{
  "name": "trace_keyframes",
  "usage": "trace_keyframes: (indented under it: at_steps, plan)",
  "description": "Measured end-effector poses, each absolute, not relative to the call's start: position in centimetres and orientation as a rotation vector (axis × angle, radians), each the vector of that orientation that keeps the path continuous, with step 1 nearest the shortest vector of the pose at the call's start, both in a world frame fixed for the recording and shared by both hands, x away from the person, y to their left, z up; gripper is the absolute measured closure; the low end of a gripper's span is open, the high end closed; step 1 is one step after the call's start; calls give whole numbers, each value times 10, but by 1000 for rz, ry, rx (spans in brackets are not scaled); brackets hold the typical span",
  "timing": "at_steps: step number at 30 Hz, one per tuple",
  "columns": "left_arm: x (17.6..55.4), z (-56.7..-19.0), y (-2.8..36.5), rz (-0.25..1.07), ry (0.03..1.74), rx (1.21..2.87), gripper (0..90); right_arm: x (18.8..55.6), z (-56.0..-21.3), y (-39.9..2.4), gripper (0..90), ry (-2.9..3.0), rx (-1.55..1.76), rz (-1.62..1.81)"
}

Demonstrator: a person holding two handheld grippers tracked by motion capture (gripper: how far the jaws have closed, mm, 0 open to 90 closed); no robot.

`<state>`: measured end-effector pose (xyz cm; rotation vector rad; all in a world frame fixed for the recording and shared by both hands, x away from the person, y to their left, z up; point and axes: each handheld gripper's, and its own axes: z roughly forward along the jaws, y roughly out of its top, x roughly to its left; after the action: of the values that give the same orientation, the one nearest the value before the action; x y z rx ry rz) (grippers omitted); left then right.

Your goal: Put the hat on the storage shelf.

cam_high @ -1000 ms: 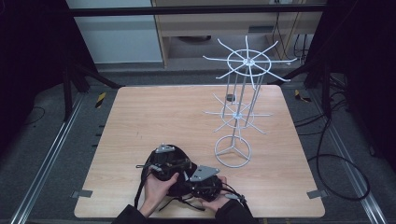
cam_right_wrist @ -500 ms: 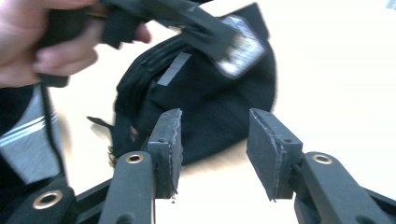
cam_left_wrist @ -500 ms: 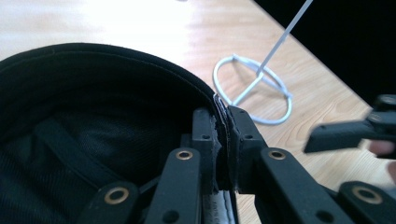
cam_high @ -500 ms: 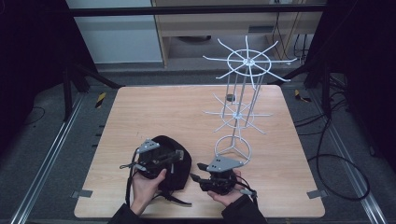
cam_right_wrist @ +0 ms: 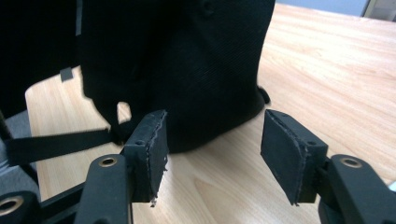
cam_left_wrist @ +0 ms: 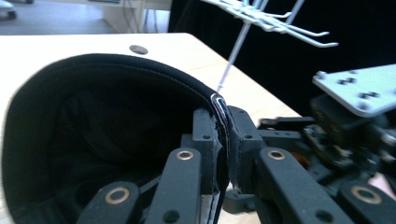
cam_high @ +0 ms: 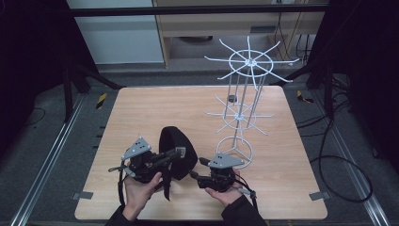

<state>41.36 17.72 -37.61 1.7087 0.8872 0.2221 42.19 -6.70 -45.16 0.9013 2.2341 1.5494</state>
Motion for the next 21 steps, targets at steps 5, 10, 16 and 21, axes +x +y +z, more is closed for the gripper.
trace_keyframes:
  at_steps: [5, 10, 16, 21]
  plan:
    - [410, -376, 171, 222, 857, 1727, 822, 422, -450, -71, 637, 2225, 911, 1587]
    - [410, -376, 172, 229, 843, 1731, 819, 418, -444, -74, 844, 2235, 869, 1555]
    - [400, -376, 182, 319, 833, 1750, 788, 412, -426, -74, 848, 2182, 795, 1474]
    - [393, -388, 194, 413, 865, 1784, 766, 410, -419, -59, 848, 2211, 739, 1392]
